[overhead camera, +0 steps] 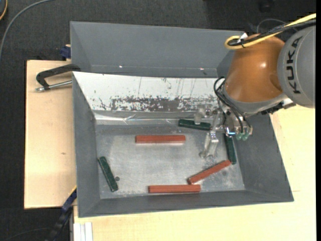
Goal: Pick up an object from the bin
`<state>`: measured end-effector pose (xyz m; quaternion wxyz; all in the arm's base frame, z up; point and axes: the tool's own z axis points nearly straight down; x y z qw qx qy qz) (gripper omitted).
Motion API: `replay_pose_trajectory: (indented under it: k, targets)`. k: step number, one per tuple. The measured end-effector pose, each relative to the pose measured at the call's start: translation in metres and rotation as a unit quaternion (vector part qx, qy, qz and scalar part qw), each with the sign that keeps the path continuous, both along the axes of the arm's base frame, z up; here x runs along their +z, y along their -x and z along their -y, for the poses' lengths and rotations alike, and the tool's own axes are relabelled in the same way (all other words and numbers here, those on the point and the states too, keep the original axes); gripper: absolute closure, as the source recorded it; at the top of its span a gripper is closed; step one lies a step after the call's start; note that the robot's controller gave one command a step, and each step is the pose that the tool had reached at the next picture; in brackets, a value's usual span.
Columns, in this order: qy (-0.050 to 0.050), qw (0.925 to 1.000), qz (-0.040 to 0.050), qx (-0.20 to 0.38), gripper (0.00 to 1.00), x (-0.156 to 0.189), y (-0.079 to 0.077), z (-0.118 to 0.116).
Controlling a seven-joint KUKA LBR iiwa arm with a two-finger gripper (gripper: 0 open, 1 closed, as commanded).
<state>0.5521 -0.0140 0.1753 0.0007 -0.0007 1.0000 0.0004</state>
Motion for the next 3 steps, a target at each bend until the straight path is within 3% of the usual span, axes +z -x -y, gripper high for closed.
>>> replay_pose_trajectory:
  k: [1, 2, 3]
  targets:
    - [-0.001, 0.9992, -0.0034, 0.039, 0.00, -0.109, -0.027, -0.023]
    - [0.000, 0.9993, -0.0002, 0.039, 1.00, -0.104, -0.029, -0.022]
    - [0.001, 0.9865, 0.0071, 0.164, 1.00, 0.068, -0.023, -0.029]
